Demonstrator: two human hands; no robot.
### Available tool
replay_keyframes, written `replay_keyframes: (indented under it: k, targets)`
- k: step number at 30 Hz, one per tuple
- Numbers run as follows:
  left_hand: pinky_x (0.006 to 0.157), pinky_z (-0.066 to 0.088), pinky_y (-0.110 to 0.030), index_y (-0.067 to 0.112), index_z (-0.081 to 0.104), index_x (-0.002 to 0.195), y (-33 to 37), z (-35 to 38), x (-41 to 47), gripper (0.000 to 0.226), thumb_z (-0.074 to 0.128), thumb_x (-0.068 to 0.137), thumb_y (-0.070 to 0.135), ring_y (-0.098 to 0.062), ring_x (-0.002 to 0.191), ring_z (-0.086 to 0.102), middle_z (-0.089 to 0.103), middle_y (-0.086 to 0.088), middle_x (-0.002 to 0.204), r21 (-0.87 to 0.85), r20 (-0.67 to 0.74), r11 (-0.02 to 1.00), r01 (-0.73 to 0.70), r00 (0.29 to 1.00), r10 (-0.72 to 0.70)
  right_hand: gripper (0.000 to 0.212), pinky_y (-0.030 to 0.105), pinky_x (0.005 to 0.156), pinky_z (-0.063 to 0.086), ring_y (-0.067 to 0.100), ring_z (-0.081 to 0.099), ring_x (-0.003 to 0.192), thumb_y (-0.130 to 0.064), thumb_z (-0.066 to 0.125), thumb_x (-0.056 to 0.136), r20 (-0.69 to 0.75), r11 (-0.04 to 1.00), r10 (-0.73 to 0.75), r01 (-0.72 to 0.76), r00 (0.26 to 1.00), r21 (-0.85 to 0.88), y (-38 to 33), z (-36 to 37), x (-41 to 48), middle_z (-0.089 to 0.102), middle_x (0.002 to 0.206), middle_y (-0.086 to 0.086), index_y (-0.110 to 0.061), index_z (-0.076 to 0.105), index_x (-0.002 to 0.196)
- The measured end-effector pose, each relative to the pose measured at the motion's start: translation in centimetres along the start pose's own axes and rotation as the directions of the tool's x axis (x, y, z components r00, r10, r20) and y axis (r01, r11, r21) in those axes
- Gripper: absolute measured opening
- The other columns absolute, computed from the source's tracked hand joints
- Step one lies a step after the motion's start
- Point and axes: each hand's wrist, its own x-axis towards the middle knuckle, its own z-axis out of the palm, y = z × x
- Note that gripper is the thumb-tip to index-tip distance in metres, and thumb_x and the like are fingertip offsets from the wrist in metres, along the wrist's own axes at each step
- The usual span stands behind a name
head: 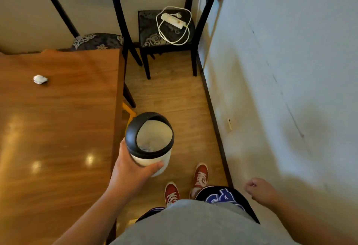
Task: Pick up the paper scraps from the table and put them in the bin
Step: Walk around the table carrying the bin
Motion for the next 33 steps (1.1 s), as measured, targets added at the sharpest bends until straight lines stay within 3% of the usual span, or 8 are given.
replay_keyframes:
  k: [3,8,13,17,21,25,29,33]
  targets:
    - [0.081,0.044,-0.015,0.071,0.031,0.124,3.1,2.4,4.3,0.101,0.089,0.042,0.062,0.016,0.110,0.052,0.056,0.034,0.119,-0.020,0.012,0.999,-0.046,0.999,0.046,0.023,0.036,0.078,0.051,0.026,0.063,0.080,-0.026,0.061,0.092,0.042,0.999,0.044,-0.044,0.998,0.003,-0.1,-2.2,2.7,0.067,0.092,0.018,-0.010,0.059,0.075]
    - [0.080,0.042,-0.012,0.040,0.033,0.144,7.0,5.5,11.6,0.111,0.098,0.054,0.042,0.011,0.114,0.051,0.052,0.024,0.126,-0.021,-0.008,0.997,-0.072,0.997,0.071,0.024,0.035,0.082,0.052,0.028,0.065,0.091,-0.033,0.061,0.092,0.103,0.995,0.093,-0.089,0.990,-0.041,-2.9,-7.0,9.0,0.067,0.097,0.013,-0.009,0.061,0.088]
    - [0.084,0.046,-0.019,0.045,0.034,0.141,8.6,5.0,15.7,0.119,0.092,0.039,0.067,0.010,0.113,0.053,0.055,0.024,0.124,-0.052,-0.115,0.998,0.024,0.993,-0.030,0.018,0.023,0.061,0.042,0.012,0.059,0.079,-0.036,0.059,0.092,0.113,0.988,-0.045,0.060,0.993,-0.140,-10.9,-13.3,14.9,0.063,0.089,-0.001,-0.019,0.060,0.090]
    - [0.083,0.047,-0.022,0.075,0.033,0.118,7.9,3.3,16.4,0.101,0.098,0.045,0.049,0.020,0.105,0.052,0.055,0.031,0.117,-0.082,-0.246,0.993,0.087,0.964,-0.105,0.018,0.027,0.066,0.042,0.016,0.059,0.082,-0.033,0.058,0.091,0.134,0.945,-0.206,0.233,0.969,-0.228,-19.6,-18.3,19.2,0.063,0.090,0.002,-0.016,0.062,0.092]
    - [0.089,0.051,-0.035,0.051,0.035,0.137,6.0,0.9,16.5,0.115,0.091,0.037,0.059,0.001,0.105,0.057,0.057,0.025,0.119,-0.156,-0.376,0.968,0.196,0.895,-0.242,0.018,0.025,0.066,0.043,0.012,0.060,0.083,-0.039,0.059,0.092,0.131,0.876,-0.341,0.365,0.931,-0.315,-29.2,-21.2,21.7,0.065,0.093,-0.001,-0.021,0.062,0.093]
    - [0.090,0.053,-0.038,0.056,0.037,0.129,4.3,-1.7,17.5,0.105,0.100,0.045,0.044,0.010,0.101,0.057,0.058,0.027,0.114,-0.242,-0.470,0.952,0.185,0.837,-0.282,0.021,0.023,0.070,0.046,0.009,0.060,0.089,-0.042,0.059,0.092,0.157,0.802,-0.466,0.490,0.871,-0.341,-38.7,-21.2,21.8,0.063,0.098,-0.007,-0.026,0.060,0.105]
    - [0.075,0.047,-0.020,0.074,0.033,0.117,3.6,-5.4,19.4,0.100,0.093,0.038,0.060,0.028,0.098,0.052,0.053,0.048,0.110,-0.271,-0.593,0.951,0.147,0.753,-0.286,0.016,0.016,0.061,0.041,-0.002,0.055,0.083,-0.045,0.059,0.091,0.239,0.685,-0.596,0.640,0.767,-0.348,-47.8,-19.3,18.9,0.060,0.094,-0.017,-0.035,0.058,0.102]
    - [0.079,0.051,-0.024,0.070,0.036,0.125,2.8,-8.6,21.3,0.106,0.094,0.036,0.070,0.016,0.106,0.057,0.057,0.037,0.118,-0.328,-0.656,0.942,0.069,0.701,-0.280,0.014,0.015,0.062,0.043,-0.002,0.059,0.085,-0.044,0.062,0.089,0.398,0.547,-0.660,0.771,0.637,-0.328,-55.8,-16.2,15.0,0.063,0.094,-0.016,-0.037,0.059,0.101]
